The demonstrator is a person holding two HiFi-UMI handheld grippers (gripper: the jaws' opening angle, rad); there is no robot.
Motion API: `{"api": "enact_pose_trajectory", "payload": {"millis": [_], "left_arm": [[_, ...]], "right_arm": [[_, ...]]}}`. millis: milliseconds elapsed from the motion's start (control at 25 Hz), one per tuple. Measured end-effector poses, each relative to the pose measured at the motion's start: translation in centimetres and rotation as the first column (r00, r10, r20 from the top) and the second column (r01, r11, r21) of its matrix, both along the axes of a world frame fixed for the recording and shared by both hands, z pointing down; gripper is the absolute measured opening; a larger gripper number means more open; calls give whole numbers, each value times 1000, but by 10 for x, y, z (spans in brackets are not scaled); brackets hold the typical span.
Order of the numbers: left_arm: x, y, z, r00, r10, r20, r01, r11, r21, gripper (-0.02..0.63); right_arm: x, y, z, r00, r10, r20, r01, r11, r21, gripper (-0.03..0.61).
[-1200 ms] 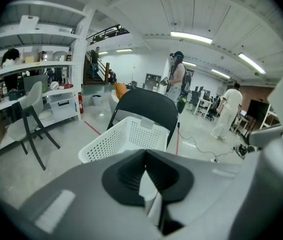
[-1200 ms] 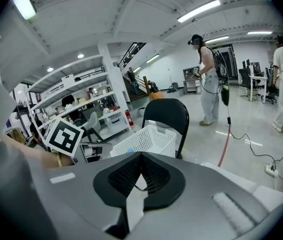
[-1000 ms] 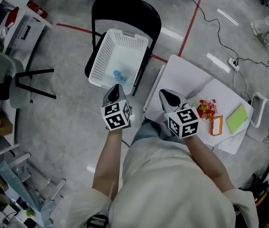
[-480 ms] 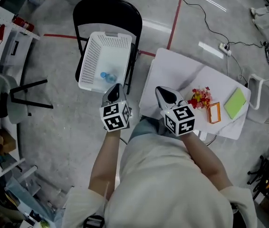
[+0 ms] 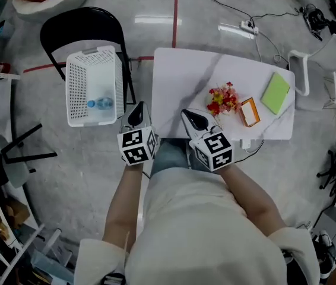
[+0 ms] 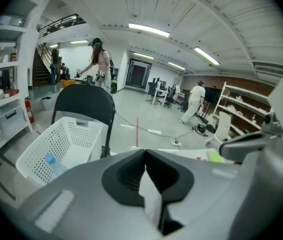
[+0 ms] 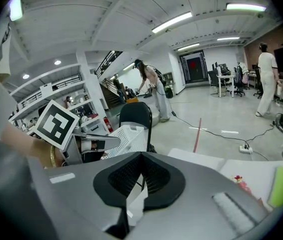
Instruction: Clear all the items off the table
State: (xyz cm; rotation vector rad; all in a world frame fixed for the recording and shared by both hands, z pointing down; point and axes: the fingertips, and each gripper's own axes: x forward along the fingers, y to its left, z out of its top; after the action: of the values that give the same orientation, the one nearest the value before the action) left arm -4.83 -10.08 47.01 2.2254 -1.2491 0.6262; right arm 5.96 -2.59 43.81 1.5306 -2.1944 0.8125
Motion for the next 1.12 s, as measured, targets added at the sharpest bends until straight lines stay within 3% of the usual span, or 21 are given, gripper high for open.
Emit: {"api": "enact_pose_trajectory", "payload": {"millis": [480, 920, 1120], "left_arm": [[121, 60, 38, 978, 209, -14, -210, 976, -53, 9], [160, 92, 80, 959, 277, 62, -270, 957, -101, 9], [174, 104, 103, 949, 305, 84, -292, 947, -135, 9]], "right_arm": [[96, 74, 52, 980, 199, 2, -198, 976, -90, -2], [154, 117, 130, 941, 327, -89, -338, 921, -192, -2], [169, 122, 172, 932, 349, -102, -364, 898, -246, 71]]}}
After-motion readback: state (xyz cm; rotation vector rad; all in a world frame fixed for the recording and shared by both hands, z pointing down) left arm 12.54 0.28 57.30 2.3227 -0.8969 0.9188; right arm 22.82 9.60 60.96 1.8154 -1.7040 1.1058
